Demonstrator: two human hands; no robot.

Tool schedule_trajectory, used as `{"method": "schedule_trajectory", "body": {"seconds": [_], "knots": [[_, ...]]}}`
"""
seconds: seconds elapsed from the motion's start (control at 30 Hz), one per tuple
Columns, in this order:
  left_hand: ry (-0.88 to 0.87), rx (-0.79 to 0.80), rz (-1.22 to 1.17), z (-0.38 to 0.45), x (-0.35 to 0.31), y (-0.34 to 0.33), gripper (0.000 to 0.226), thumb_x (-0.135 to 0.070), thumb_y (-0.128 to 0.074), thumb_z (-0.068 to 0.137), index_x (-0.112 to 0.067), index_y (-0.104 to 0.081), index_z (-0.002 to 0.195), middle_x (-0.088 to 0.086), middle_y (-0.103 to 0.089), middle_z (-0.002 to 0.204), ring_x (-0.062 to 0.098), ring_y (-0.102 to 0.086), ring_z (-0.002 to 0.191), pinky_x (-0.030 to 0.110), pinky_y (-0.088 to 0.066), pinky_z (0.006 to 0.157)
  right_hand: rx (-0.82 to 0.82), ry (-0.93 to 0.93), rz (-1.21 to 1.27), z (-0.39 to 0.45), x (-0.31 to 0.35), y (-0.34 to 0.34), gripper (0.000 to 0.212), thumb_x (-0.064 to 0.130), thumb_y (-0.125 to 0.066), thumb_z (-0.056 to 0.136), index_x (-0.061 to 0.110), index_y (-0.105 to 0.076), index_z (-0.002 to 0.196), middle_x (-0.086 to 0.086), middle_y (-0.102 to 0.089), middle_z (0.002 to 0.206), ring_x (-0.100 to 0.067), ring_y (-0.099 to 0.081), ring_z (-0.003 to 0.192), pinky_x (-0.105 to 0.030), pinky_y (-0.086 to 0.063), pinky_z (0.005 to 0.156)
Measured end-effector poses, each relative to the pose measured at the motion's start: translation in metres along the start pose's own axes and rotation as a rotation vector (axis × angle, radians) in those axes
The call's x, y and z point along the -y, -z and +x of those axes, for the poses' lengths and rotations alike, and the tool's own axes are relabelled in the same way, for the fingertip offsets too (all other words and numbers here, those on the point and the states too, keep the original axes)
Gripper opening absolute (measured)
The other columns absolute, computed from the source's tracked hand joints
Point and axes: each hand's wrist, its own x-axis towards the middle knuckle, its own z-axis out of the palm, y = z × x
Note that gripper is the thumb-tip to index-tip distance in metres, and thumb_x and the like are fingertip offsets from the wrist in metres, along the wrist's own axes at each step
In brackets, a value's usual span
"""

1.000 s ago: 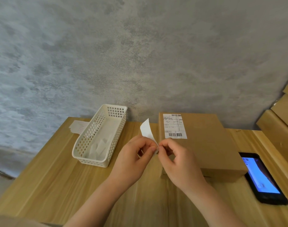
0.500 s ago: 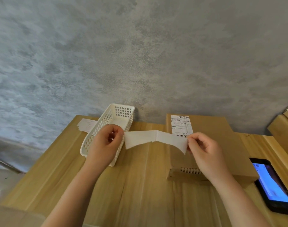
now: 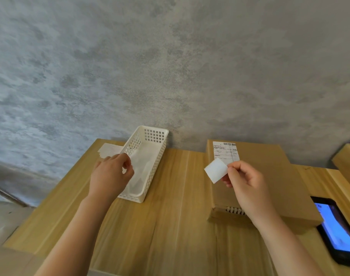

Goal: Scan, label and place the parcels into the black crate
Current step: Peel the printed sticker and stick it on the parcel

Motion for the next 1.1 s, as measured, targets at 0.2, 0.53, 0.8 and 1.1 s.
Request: {"method": "schedule_trajectory", "body": {"seconds": [0.2,0.53,0.8,1.1], "knots": [[-0.005,0.036,0.084,0.001,0.001,-0.008,0.014,-0.031,-0.064,0.089,-0.028,-0.052,0.082,-0.016,-0.055,0.074,0.015,-0.052,0.076,0.032,-0.038,0.083,0.011,0.004,0.018,0.000,0.001,-0.003,0.023,0.004,-0.053,0.097,0.015,-0.066,0.081,0.008,-0.072,0.073,-0.001,-0.065,0.069,-0.026,-0.052,0.067],[-0.065,-0.026,0.071,0.001,-0.015,-0.001,0.015,-0.026,-0.057,0.097,-0.028,-0.069,0.106,-0.009,-0.070,0.101,0.019,-0.062,0.095,0.035,-0.043,0.086,0.005,-0.013,0.003,-0.004,0.000,0.005,0.019,0.008,-0.054,0.097,0.015,-0.066,0.084,0.004,-0.071,0.077,-0.004,-0.064,0.070,-0.033,-0.052,0.071],[-0.376,0.083,-0.495,-0.039,-0.123,0.013,0.015,-0.040,-0.062,0.090,-0.028,-0.068,0.097,-0.021,-0.063,0.089,-0.003,-0.057,0.089,0.022,-0.047,0.081,0.000,0.016,-0.019,-0.011,0.003,0.021,0.027,0.014,-0.055,0.097,0.029,-0.068,0.079,0.002,-0.070,0.075,-0.023,-0.065,0.074,-0.048,-0.053,0.073],[-0.548,0.007,-0.460,-0.069,-0.184,-0.007,0.029,-0.052,-0.063,0.082,-0.029,-0.055,0.096,-0.021,-0.060,0.094,0.005,-0.056,0.090,0.033,-0.048,0.076,0.054,0.057,-0.061,-0.025,-0.006,0.038,0.021,0.018,-0.055,0.098,0.027,-0.068,0.085,-0.002,-0.070,0.079,-0.026,-0.066,0.079,-0.055,-0.053,0.078]]}}
